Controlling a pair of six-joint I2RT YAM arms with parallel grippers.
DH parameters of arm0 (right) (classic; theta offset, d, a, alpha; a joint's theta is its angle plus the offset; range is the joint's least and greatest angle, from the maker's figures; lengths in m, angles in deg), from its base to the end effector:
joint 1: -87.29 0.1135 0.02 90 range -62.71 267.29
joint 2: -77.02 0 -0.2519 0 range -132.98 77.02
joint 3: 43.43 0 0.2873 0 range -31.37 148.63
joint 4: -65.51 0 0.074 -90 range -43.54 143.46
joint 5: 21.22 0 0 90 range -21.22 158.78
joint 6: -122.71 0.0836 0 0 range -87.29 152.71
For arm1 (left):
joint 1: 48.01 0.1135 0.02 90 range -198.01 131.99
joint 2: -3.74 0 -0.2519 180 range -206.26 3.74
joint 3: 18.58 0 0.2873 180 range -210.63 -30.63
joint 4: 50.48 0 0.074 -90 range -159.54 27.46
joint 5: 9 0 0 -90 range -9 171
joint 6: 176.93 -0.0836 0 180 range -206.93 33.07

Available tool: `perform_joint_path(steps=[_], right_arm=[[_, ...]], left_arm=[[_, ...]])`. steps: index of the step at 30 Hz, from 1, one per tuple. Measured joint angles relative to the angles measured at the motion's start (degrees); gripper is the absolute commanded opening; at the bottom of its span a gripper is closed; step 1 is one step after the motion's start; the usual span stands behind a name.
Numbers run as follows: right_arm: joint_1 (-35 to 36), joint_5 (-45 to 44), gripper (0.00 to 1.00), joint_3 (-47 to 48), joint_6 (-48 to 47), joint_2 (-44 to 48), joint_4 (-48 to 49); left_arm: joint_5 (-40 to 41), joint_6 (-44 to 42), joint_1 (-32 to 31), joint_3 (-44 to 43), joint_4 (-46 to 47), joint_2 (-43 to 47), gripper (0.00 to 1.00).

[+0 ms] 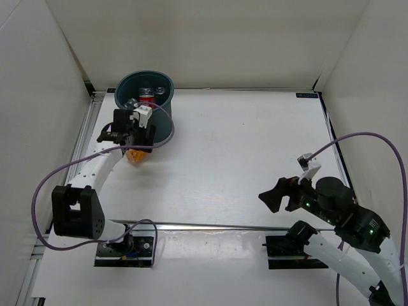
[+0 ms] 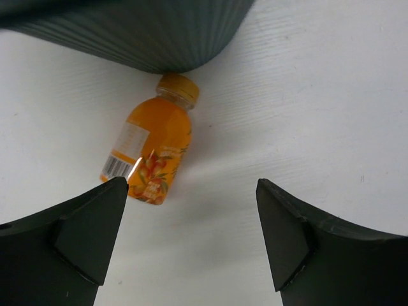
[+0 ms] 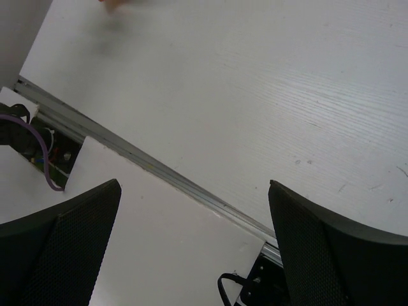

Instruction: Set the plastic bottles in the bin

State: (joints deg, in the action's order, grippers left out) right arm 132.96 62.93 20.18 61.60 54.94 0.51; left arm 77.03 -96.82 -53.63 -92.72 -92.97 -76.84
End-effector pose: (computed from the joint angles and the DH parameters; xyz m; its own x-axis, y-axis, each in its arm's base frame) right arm 0.1080 0.0983 0.3361 -0.5559 0.1187 -0.8227 -0.4314 0.8048 0.4076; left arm 0.3653 -0.0418 0.2111 -0.7146 0.2425 -0.6562 0.2697 0.9610 0.0614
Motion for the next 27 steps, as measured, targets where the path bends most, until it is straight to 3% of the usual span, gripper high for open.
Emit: perform_joint_path(steps=[8, 17, 27], right_arm=[[0.0, 1.31, 1.0, -0.9, -1.36, 4.02, 0.46], [0.0, 4.04, 1.0, -2.36, -2.89, 4.22, 1.95], [0.0, 5.68, 1.0, -3.08, -3.96, 5.29, 3.82]], left_arm=[[0.98, -4.07, -1.2, 14.47, 10.29, 5.73, 0.93], [1.64, -3.78, 4.11, 19.45, 22.67, 5.62, 0.91], [0.9, -6.19, 4.39, 20.74, 29.73, -0.42, 0.91]])
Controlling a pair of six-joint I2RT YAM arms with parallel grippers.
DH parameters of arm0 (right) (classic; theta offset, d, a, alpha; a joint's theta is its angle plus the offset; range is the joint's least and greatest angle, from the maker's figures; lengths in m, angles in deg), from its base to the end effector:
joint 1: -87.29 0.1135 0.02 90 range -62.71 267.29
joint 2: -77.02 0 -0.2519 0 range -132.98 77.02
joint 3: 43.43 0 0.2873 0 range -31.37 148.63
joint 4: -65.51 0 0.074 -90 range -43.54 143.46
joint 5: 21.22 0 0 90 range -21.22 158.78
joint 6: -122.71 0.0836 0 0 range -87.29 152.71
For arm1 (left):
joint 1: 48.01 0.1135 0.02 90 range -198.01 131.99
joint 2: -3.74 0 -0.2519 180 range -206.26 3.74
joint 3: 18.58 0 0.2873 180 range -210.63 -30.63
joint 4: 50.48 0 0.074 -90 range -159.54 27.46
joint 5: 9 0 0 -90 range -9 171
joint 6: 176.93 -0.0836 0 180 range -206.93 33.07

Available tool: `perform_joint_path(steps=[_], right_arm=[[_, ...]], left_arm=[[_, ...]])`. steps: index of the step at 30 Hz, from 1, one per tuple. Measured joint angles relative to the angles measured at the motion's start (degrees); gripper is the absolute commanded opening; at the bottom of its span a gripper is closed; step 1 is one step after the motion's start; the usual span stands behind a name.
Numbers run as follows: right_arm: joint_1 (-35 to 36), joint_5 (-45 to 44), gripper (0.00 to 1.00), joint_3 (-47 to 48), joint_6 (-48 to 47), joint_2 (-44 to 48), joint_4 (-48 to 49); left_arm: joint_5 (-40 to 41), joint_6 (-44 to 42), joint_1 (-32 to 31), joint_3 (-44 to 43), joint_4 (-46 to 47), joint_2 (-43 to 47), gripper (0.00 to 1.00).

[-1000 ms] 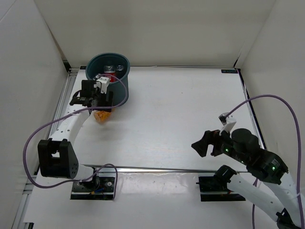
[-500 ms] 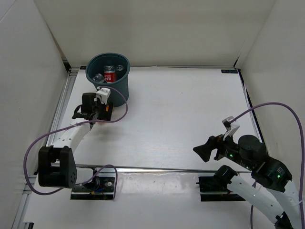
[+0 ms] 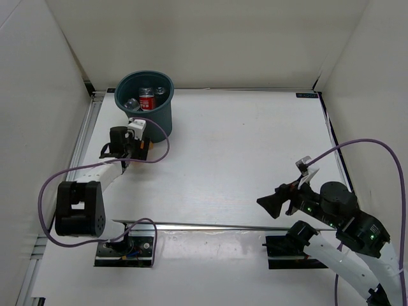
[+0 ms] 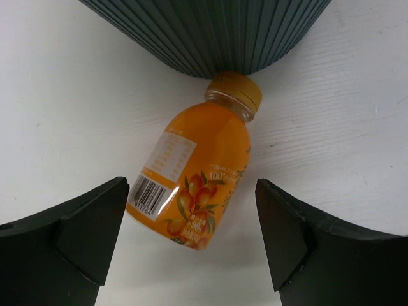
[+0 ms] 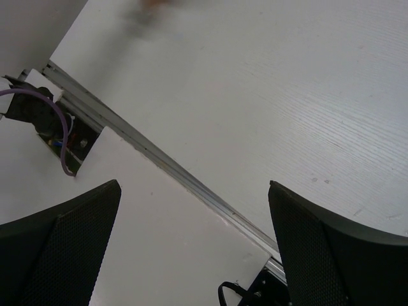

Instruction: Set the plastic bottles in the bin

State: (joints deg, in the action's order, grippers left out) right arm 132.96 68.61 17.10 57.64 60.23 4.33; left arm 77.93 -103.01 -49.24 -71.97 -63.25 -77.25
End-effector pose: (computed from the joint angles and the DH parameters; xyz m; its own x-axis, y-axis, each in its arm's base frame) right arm 0.0957 0.0977 0.3377 -0.4906 0.1010 -0.8655 -0.5586 0.7259 0.4013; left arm 0.3550 -0.0121 0.1272 -0.6050 0.2896 -0.7417 0.2392 0.9546 0.1777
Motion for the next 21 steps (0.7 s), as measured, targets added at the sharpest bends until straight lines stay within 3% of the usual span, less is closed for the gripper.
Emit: perform_joint_path(steps=[12, 21], right_arm=[[0.0, 0.44, 1.0, -1.46, -0.11, 1.09, 0.7], [0.0, -0.2, 1.0, -1.6, -0.04, 1.73, 1.29]], left_arm=[[0.52, -1.03, 0.0, 0.37, 5.31, -5.33, 0.9], [1.05, 0.59, -0.09, 0.52, 6.38, -7.43, 0.79]])
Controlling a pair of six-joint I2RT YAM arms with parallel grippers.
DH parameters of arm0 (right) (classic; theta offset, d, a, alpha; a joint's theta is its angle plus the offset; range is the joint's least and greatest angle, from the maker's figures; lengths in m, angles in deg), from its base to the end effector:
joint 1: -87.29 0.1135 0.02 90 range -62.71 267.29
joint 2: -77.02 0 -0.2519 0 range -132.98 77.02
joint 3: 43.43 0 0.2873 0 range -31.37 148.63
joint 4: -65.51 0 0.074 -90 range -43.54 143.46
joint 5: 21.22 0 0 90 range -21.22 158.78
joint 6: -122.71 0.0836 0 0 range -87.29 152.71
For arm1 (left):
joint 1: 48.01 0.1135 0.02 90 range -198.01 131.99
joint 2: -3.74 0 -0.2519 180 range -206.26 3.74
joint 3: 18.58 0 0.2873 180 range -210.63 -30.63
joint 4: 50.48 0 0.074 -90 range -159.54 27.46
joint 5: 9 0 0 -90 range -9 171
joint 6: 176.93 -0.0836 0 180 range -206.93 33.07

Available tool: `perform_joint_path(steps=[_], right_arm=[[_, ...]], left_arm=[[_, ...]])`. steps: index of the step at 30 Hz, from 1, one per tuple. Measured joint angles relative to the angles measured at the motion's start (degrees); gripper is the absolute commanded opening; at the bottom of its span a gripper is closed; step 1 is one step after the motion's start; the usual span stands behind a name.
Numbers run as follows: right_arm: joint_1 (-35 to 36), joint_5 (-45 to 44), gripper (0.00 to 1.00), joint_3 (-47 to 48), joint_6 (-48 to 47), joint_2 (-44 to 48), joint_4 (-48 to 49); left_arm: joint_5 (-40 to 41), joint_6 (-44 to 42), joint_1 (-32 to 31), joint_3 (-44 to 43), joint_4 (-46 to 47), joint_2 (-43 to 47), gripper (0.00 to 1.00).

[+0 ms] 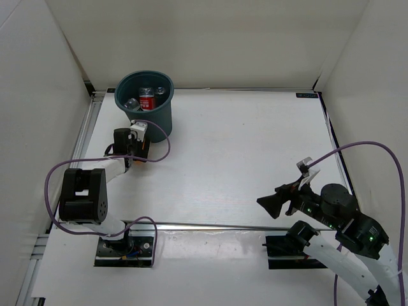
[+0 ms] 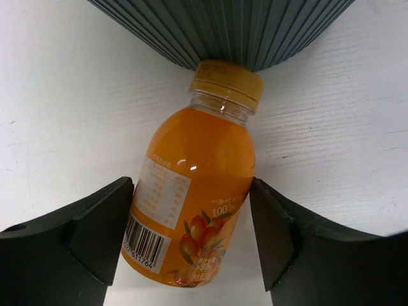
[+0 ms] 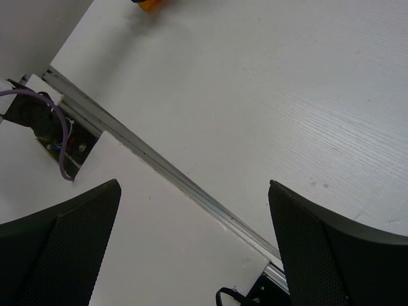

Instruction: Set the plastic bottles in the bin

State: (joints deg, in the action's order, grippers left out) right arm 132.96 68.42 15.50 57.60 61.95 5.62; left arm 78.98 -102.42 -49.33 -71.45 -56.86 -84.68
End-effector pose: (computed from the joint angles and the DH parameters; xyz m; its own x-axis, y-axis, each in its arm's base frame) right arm 0.0950 0.0965 0.3345 -0.4743 0.1167 -0.8726 -0.5638 0.7209 0.4029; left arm 0.3638 -0.0113 0.0930 -0.6306 0.2815 -0.7232 0.2259 0.9581 0.1760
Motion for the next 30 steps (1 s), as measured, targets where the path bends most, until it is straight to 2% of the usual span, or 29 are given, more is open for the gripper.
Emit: perform_joint_path(steps=[3, 7, 8, 9, 12, 18, 24, 30], right_arm=[[0.0, -0.87, 1.0, -0.83, 0.11, 0.57, 0.13], [0.0, -1.88, 1.0, -1.46, 0.17, 1.07, 0.26], [0.0, -2.14, 1.0, -1.57, 0.17, 1.36, 0.31], [0.0, -2.43, 1.0, -1.64, 0.17, 1.73, 0.35], [0.0, -3.02, 1.0, -1.77, 0.17, 3.13, 0.44], [0.0, -4.59, 1.0, -2.1, 0.17, 5.9, 0.85], [0.0, -5.81, 1.0, -2.73, 0.24, 6.97, 1.29], [0.0, -6.32, 1.0, -2.8, 0.31, 7.37, 1.29]], left_arm=[[0.9, 0.33, -0.46, 0.39, 0.72, 0.0, 0.74], [1.6, 0.39, -0.79, 0.68, 1.2, 0.04, 0.56], [1.66, 0.48, -0.79, 0.74, 1.29, 0.04, 0.43], [1.68, 0.55, -0.79, 0.81, 1.36, 0.09, 0.37], [2.25, 0.68, -1.18, 0.96, 1.51, 0.13, 0.28], [4.68, 1.79, -2.67, 1.18, 0.13, 1.16, 0.24], [7.54, 4.5, -4.13, 2.99, -4.07, 6.14, 0.11], [11.32, 5.64, -6.08, 3.61, -5.79, 14.6, 0.11]])
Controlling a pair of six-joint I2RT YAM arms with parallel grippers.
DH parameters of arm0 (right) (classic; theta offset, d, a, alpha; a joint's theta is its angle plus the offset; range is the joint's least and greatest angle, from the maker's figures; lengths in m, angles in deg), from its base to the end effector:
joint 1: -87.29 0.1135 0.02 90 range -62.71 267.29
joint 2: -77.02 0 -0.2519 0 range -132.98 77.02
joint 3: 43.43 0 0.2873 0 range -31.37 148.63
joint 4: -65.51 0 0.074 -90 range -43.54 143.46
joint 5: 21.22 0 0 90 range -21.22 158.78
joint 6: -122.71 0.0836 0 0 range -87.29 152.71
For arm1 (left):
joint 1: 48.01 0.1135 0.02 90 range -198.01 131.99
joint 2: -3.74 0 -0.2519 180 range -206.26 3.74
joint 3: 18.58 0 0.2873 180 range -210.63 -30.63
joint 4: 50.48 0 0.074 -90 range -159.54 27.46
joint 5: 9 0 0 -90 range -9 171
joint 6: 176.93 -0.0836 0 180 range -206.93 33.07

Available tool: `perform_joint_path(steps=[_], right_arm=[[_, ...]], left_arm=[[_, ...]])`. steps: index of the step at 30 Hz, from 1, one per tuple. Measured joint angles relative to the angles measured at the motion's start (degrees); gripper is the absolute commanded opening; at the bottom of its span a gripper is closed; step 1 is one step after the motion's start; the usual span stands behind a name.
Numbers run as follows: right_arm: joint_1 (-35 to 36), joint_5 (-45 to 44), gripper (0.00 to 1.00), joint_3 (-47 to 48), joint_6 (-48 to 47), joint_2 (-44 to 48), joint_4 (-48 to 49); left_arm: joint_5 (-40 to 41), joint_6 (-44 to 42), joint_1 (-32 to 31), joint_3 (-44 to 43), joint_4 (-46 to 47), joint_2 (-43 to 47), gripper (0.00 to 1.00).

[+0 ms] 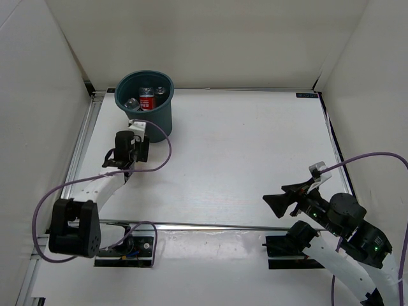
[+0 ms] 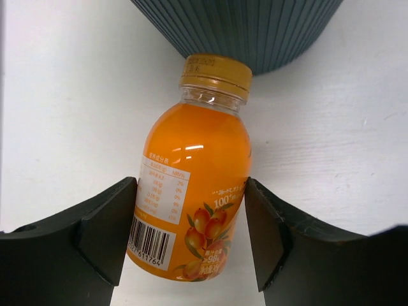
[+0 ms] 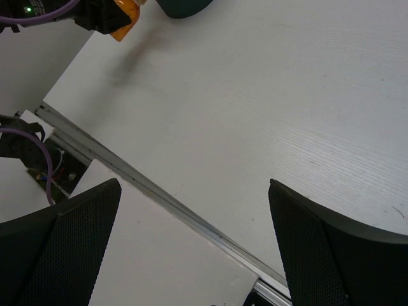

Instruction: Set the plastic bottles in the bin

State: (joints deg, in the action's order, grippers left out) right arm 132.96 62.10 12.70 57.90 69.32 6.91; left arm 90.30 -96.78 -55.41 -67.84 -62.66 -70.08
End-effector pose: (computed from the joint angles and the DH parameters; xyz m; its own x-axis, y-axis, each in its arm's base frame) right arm 0.0877 0.0759 0.3345 -0.3800 0.2160 -0.8994 -0.5180 0.7559 0.4003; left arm 0.3355 -0.0299 0.1424 -0.5847 0.2462 -0.7730 0.1002 0.9675 0.2323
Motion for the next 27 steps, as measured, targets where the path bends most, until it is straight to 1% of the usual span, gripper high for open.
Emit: perform_joint_path(steps=[8, 15, 17, 20, 22, 27], right_arm=[[0.0, -0.48, 1.0, 0.0, 0.09, 0.0, 0.02], [0.0, -0.9, 1.0, -0.17, 0.09, 0.13, 0.02], [0.0, -1.07, 1.0, -0.46, 0.09, 0.46, 0.02], [0.0, -1.31, 1.0, -0.76, 0.09, 0.98, 0.0], [0.0, -1.53, 1.0, -0.76, 0.09, 1.03, 0.04], [0.0, -1.79, 1.0, -0.79, 0.09, 1.03, 0.04]], left_arm=[[3.52, 3.3, -1.18, -0.35, -2.91, 13.81, 0.11], [5.05, 6.82, -3.19, -5.51, -5.4, 25.51, 0.11], [5.11, 7.23, -3.43, -7.61, -5.75, 27.58, 0.11], [5.25, 7.54, -3.5, -12.66, -6.12, 28.13, 0.11], [5.35, 7.54, -3.5, -17.27, -6.32, 26.77, 0.11], [5.7, 7.56, -3.5, -27.71, -3.5, 18.69, 0.11]])
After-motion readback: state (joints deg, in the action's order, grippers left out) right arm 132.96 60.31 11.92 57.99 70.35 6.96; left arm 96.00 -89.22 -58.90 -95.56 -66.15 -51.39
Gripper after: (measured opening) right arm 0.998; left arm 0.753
